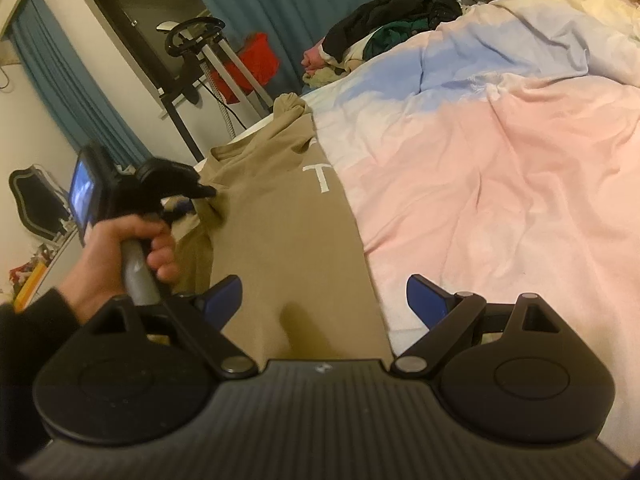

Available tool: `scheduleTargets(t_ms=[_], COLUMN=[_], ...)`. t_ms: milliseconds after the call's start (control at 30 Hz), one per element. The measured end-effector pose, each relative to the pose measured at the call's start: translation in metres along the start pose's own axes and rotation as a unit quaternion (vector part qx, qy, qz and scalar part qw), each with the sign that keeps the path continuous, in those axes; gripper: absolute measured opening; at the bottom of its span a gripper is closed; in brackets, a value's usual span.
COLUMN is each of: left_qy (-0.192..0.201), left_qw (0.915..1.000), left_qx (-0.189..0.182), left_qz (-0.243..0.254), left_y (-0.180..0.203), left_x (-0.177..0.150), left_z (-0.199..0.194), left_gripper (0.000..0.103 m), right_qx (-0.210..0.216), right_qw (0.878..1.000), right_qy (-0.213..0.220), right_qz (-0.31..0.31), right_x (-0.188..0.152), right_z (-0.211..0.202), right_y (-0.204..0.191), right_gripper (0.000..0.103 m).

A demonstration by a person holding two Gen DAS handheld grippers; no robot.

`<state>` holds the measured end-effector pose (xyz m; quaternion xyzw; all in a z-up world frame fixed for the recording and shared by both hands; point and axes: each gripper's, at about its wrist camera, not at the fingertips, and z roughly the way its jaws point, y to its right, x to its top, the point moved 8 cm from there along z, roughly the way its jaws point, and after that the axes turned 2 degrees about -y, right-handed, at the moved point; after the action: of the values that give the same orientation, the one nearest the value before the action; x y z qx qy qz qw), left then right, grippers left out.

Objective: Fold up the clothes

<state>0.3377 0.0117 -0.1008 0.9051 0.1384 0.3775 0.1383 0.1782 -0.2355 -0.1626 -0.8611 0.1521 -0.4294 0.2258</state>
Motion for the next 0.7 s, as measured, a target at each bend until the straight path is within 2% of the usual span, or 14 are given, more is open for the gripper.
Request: scheduleTargets(t_ms=[67,133,300,500,567,700], left_qy=[-0.007,-0.021,-0.056,-0.097,-0.111,-0.156], left_qw=[0.9999,0.9996,0.9971,0.9908,0.9880,0.9797], left_qx=[-0.002,-0.016,-0.050,-0.090,-0.104,-0.125], left_qz=[0.011,0.013,0.018,0.025,0.027,0.020], left_y=[0.000,-0.002,-0.009,-0.018,-0.021,-0.021], left_x=[-0.007,-0.027,-0.079,-0.140,-0.161,-0.207], left_z=[-0.010,-0.035,-0.100,-0.179,-0.206,-0.227], left_gripper=[0.054,0.060,0.064,0.064,0.062,0.061], right_qx=[0.002,0.005,0.014,0.015,0.010,-0.003], right_qw=[1.000,1.000,1.000,0.999,0.999,0.999], right_qy=[0.000,0.006,0.018,0.023,0.024,0.022], right_qz=[-0.002,-0.007,-0.017,-0.031,-0.037,-0.034], right_x=[0.000,0.001,0.004,0.002,-0.001,-0.009], right_z=[-0.001,-0.006,-0.024,-0.048,-0.057,-0.071], right_y=[-0.002,-0.005,-0.015,-0.024,-0.024,-0.019], right_gripper=[0.090,0.090,0.090,0.090,0.090,0.090])
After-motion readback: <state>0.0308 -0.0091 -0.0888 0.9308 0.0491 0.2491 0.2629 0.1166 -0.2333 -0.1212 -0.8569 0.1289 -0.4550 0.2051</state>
